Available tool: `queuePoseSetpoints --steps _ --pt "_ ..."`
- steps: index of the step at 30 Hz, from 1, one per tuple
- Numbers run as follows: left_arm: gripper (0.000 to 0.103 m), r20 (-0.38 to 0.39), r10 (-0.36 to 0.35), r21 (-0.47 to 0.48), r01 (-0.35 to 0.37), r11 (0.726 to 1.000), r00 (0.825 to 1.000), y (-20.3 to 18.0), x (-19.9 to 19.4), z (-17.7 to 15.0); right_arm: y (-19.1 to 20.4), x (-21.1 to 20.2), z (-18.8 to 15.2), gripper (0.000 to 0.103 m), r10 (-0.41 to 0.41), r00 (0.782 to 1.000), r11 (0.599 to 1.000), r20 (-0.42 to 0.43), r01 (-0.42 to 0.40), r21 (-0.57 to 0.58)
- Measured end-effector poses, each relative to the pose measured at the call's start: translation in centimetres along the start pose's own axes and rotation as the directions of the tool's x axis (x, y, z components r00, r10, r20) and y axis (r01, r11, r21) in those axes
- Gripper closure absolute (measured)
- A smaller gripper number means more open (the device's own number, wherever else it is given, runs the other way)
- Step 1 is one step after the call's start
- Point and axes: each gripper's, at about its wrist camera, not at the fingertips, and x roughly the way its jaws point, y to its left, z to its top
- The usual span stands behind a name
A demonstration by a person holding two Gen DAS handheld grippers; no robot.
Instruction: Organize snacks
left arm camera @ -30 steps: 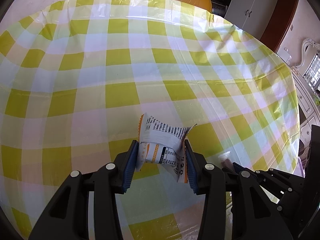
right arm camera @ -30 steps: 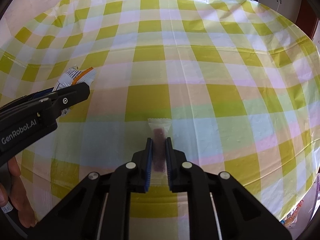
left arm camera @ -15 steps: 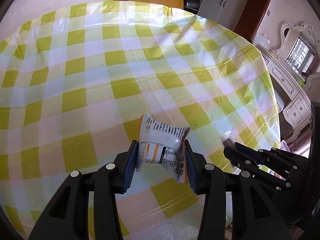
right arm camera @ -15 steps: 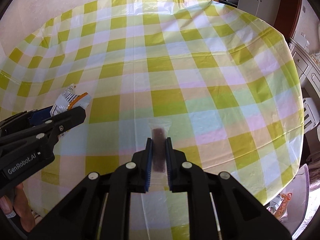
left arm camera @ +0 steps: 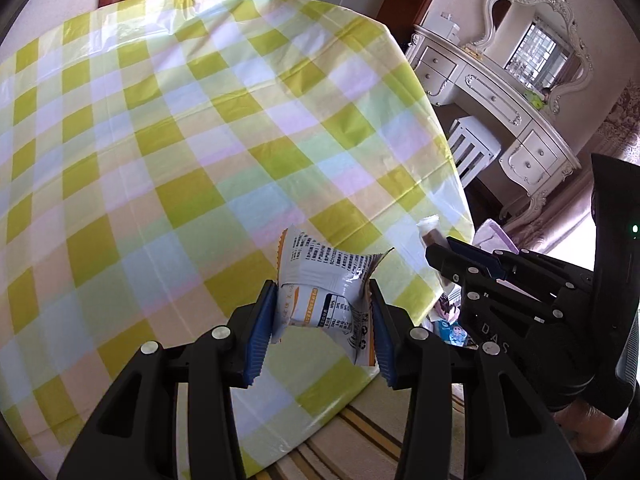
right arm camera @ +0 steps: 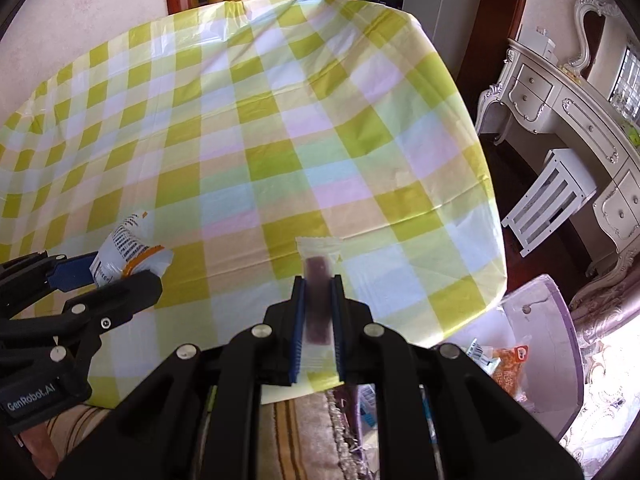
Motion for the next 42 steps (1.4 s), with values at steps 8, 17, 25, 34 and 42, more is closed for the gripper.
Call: queuePoseSetpoints --steps 8,17,25,34,42 --pt "0.060 -0.121 -0.081 0.050 0.088 0.995 0.989 -6.7 3.6 -1.0 -7.3 -0.3 -3.3 0.090 -0.120 0.992 0.990 -0.026 0.121 0.069" --pt "0.059 -0.226 -0.111 0.086 0.133 0.987 0.968 -12.4 6.9 -2.0 -12.8 -0.3 -5.8 0.090 -0.198 0.979 0.970 -0.052 0.203 0.133" --pt "0.043 -0.273 -0.126 0.062 0.148 0.987 0.954 -13.8 7.9 -3.0 -15.1 -0.7 -7.2 0.079 -0.233 0.970 0.957 -0.074 0.242 0.162" --pt "0.013 -0.246 -0.152 -0.086 0.135 0.987 0.957 -13.5 4.9 -5.9 -16.6 -3.3 -9.3 0.054 -0.255 0.964 0.946 -0.076 0.265 0.185" --pt "0.012 -0.210 -0.094 -0.126 0.068 0.990 0.973 -13.5 2.3 -8.1 -17.1 -5.0 -10.8 0.052 -0.247 0.966 0.946 -0.079 0.258 0.196"
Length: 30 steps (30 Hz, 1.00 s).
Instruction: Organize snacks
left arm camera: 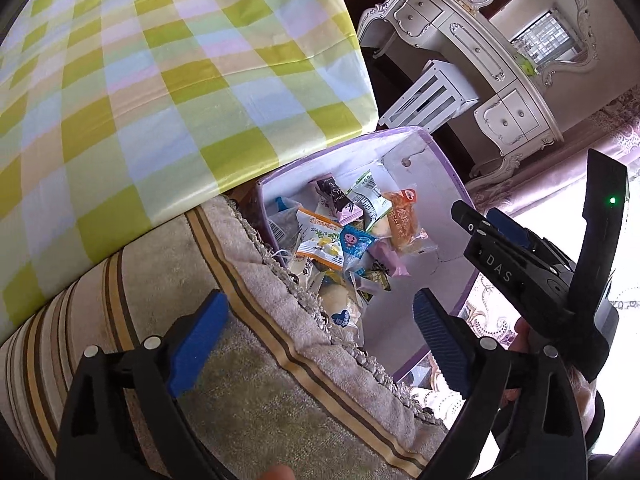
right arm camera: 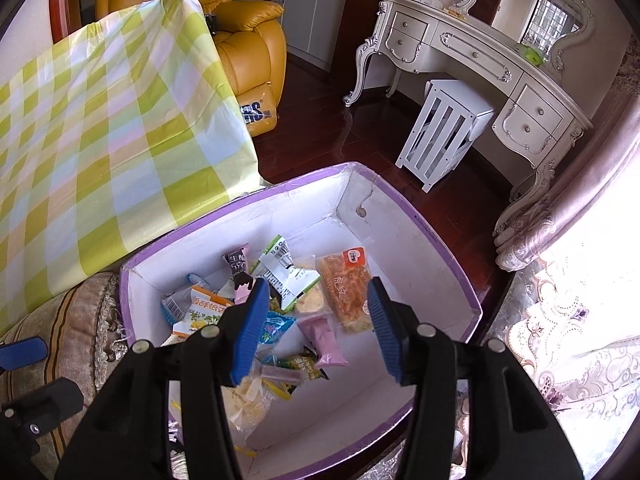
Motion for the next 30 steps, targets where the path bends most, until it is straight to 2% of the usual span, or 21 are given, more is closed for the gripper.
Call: queuePoseSetpoints --steps 6,15,30 --pt "0.009 0.012 0.048 -0.006 -0.048 0.999 0.999 -0.3 -0.1 -0.8 -0.8 -0.5 -0.9 0.051 0.000 1.000 1.000 -0.007 0.000 0.003" --pt "0.004 0.008 0.034 -0.029 -0.034 0.999 0.999 -0.2 0.1 -0.7 -1.5 -0.3 -1.4 0.051 0.004 1.000 1.000 -0.021 -0.004 0.014" --pt "0.004 -0.002 0.041 -0.015 -0.041 0.999 0.999 -0.3 0.4 -0.6 -1.3 -0.3 -1.4 0.050 0.016 1.000 1.000 -0.022 -0.015 0.013"
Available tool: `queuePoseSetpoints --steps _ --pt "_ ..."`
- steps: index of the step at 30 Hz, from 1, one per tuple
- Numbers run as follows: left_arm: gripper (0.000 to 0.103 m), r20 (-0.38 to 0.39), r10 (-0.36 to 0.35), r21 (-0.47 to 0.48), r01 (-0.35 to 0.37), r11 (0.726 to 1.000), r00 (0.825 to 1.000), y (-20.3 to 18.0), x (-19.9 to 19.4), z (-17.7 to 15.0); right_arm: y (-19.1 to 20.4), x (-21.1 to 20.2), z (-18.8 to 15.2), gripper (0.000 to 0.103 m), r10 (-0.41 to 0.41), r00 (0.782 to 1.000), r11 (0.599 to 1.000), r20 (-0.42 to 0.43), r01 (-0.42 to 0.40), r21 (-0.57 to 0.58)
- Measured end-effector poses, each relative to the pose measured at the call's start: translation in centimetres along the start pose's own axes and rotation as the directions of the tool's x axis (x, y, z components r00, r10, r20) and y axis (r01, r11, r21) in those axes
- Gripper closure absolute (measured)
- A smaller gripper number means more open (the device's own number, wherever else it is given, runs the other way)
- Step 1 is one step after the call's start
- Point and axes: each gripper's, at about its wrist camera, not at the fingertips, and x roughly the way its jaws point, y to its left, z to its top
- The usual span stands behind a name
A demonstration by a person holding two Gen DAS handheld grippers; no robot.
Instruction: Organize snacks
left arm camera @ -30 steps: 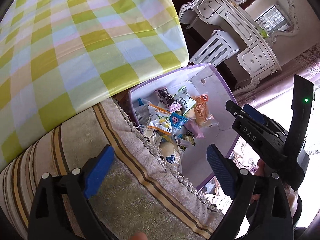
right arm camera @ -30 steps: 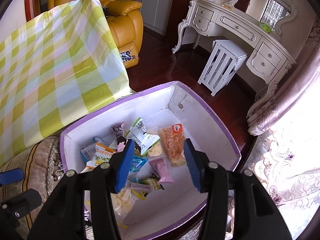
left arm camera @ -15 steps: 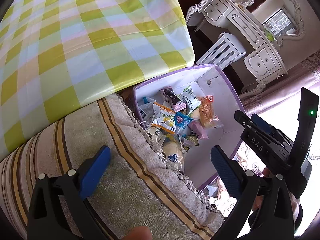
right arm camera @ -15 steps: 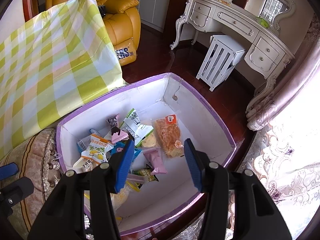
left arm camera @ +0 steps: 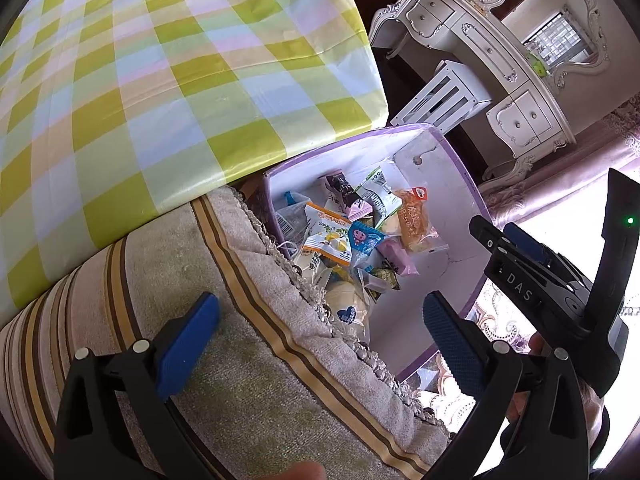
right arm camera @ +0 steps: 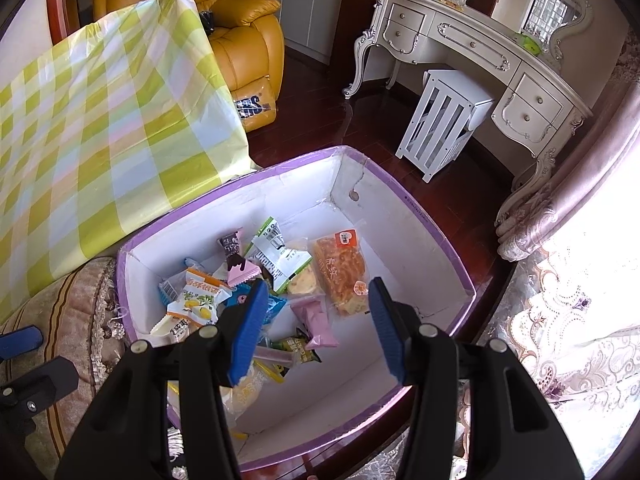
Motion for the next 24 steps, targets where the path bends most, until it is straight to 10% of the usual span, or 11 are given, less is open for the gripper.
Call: queuePoseSetpoints --steps 24 --pt "0.004 0.023 -0.009 0.029 0.008 1.000 1.000 -0.31 -0.12 0.32 -0.07 -0.42 -0.02 0.045 0.008 1.000 1.000 0.003 -0.008 0.008"
